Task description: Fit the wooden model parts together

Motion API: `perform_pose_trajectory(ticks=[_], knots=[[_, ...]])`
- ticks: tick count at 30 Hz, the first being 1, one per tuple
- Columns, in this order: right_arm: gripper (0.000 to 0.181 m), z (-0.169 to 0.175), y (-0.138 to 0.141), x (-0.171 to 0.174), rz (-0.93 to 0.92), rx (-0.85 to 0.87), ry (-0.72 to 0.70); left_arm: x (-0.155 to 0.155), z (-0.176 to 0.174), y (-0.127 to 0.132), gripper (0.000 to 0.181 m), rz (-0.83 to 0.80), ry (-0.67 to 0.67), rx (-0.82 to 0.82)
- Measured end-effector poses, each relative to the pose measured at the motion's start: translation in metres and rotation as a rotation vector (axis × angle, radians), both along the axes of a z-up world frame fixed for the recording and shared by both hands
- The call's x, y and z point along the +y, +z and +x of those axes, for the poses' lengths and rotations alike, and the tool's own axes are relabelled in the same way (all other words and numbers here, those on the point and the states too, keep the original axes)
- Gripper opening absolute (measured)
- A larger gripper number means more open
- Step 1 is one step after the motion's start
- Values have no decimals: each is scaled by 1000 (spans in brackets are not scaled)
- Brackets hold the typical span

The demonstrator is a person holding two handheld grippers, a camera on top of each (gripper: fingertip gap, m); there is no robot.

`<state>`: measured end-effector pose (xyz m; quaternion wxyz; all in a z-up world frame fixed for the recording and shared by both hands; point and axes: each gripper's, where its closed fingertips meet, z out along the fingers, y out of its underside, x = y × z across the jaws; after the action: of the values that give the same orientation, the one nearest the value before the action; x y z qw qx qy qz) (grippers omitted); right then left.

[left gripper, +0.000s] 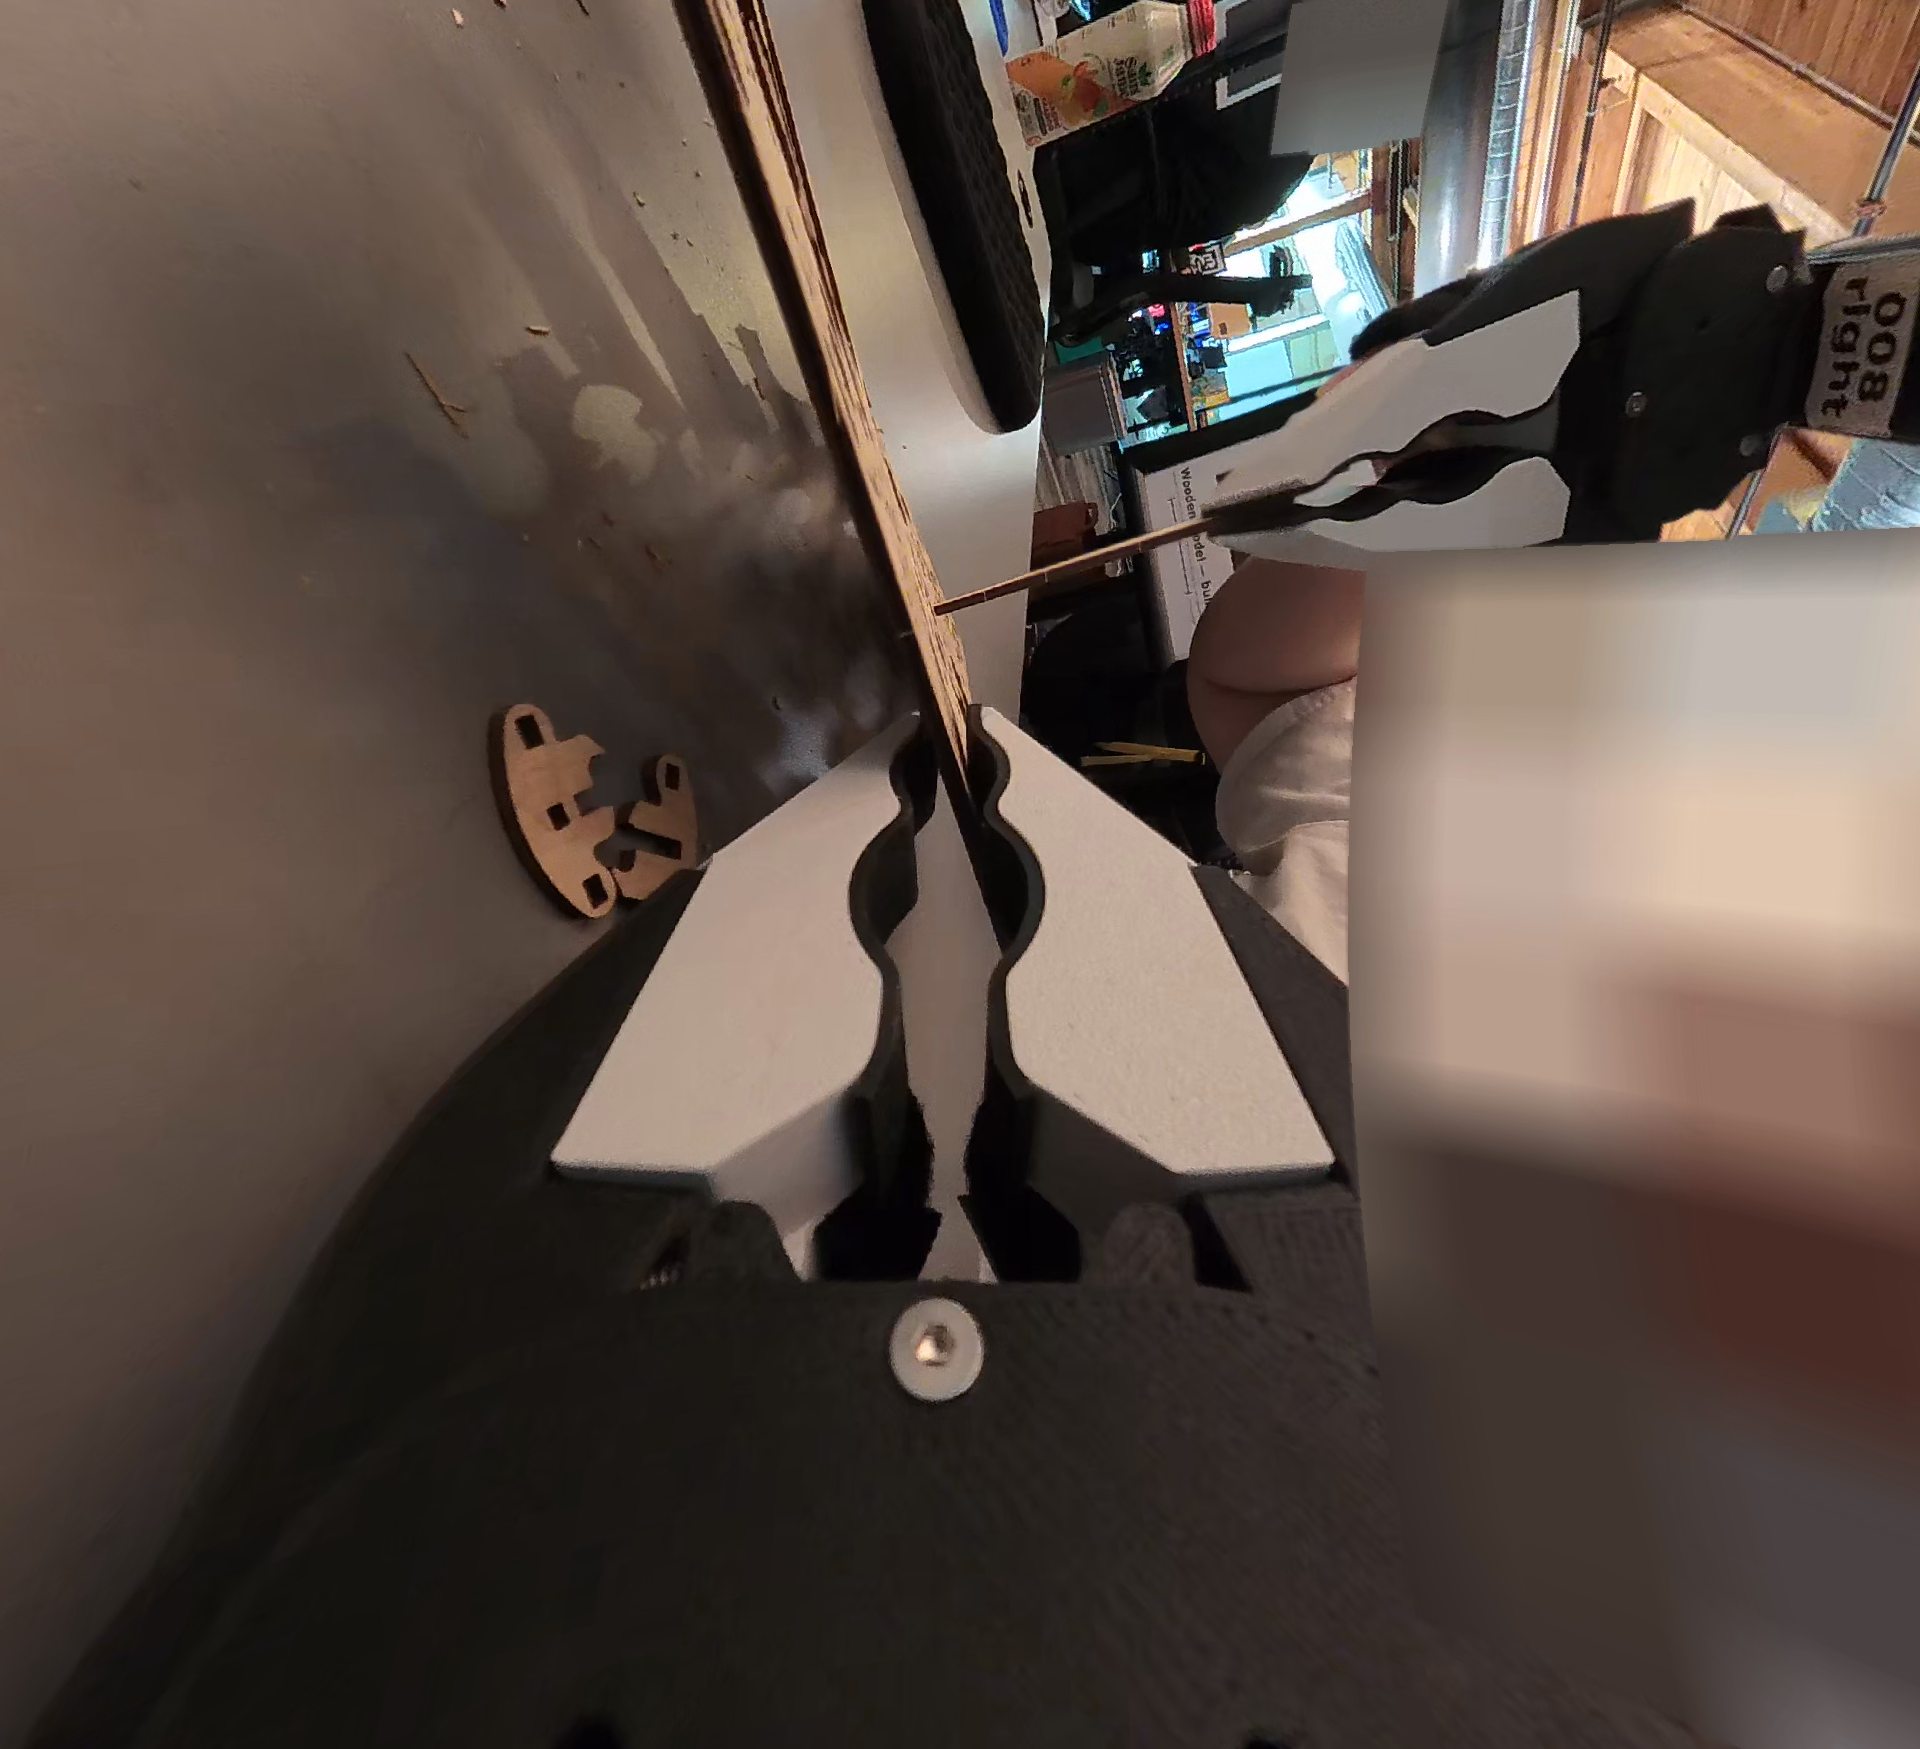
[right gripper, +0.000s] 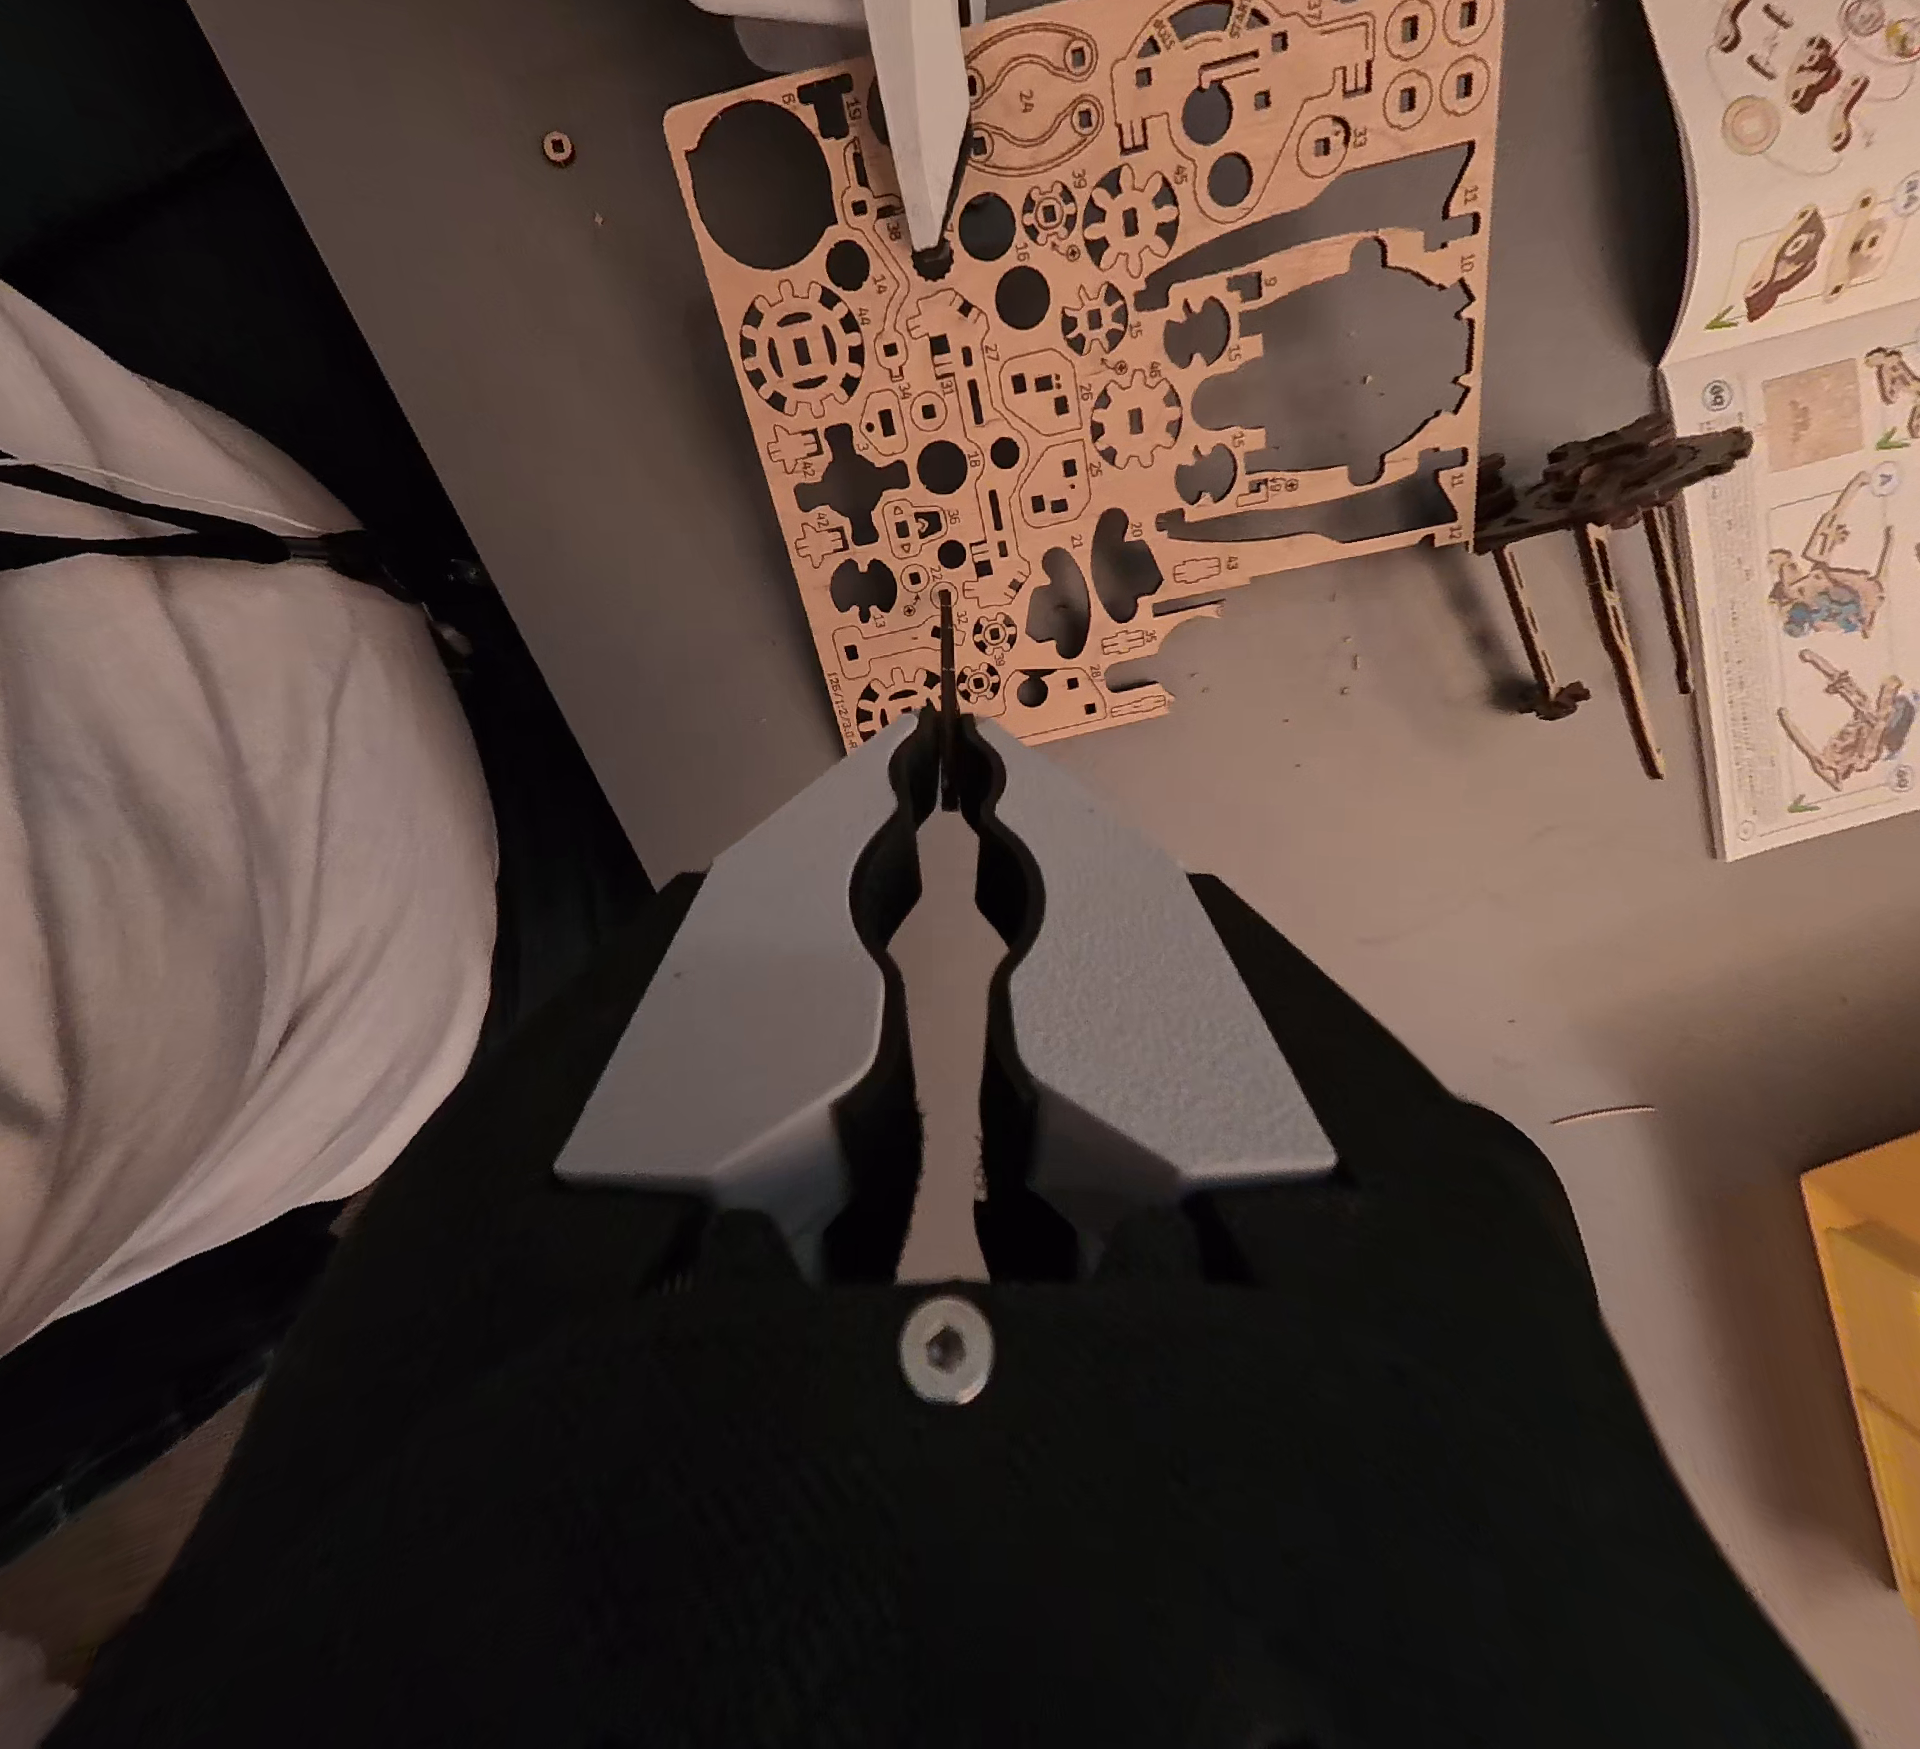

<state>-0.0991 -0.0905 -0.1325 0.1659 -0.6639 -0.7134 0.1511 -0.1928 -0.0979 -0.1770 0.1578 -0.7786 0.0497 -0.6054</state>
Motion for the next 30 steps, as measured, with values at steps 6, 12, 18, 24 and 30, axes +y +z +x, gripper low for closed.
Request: perform_pose_trajectory(ticks=[6,12,18,24,30], knots=[[1,-1,0,2,-65,-44,19,0,0,0,3,-1,1,2],[1,-12,2,2,-44,-125,150,0,-1,-2,3,-1,1,14],[1,-20,4,3,-38,-170,174,0,-1,-2,3,-3,0,11],[1,-14,4,6,-140,-145,-134,-1,0,-1,3,-1,-5,6],[1,-3,3,2,-166,-92,-258,0,0,1,3,13,3,3]])
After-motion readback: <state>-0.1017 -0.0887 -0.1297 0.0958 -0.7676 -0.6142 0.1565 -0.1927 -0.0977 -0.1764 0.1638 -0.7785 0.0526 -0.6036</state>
